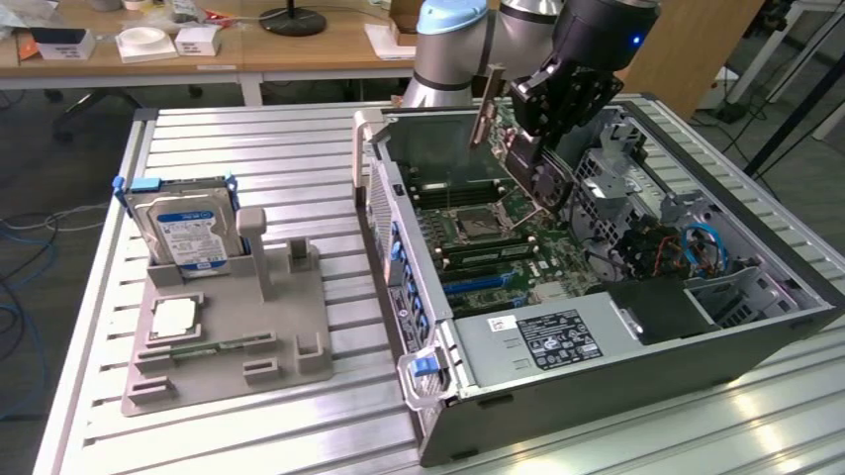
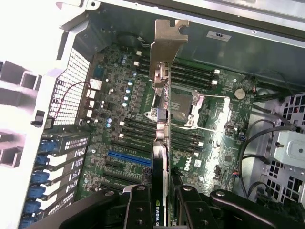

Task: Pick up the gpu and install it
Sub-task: 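Insert the gpu into the slot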

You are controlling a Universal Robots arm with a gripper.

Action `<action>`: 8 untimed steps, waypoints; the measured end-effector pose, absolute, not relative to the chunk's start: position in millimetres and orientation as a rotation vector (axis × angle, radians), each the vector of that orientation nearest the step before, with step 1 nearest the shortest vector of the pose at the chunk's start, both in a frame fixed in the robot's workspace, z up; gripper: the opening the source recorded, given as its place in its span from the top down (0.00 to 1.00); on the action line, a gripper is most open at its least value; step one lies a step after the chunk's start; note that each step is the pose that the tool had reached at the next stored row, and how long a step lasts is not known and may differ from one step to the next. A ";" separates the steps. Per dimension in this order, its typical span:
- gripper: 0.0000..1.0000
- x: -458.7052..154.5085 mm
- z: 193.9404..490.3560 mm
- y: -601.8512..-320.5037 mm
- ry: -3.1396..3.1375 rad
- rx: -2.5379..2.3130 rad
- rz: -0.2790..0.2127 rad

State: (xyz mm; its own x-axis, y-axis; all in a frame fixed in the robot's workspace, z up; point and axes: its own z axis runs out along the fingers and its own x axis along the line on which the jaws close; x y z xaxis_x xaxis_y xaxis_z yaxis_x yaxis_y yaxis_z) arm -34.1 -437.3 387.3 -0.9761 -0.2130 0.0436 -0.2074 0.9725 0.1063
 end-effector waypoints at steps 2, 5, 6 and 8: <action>0.74 -34.0 387.3 -437.2 -3.065 0.327 -0.156; 0.74 -33.9 386.7 -437.1 -3.065 0.331 -0.156; 0.74 -33.6 386.7 -437.1 -3.064 0.336 -0.156; 0.74 -33.4 386.6 -437.1 -3.062 0.360 -0.157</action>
State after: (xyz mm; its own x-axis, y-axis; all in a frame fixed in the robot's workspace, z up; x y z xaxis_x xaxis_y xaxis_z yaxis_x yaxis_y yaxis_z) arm -33.4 -437.1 386.6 -0.9713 -0.2340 0.0427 -0.2284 0.9677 0.1071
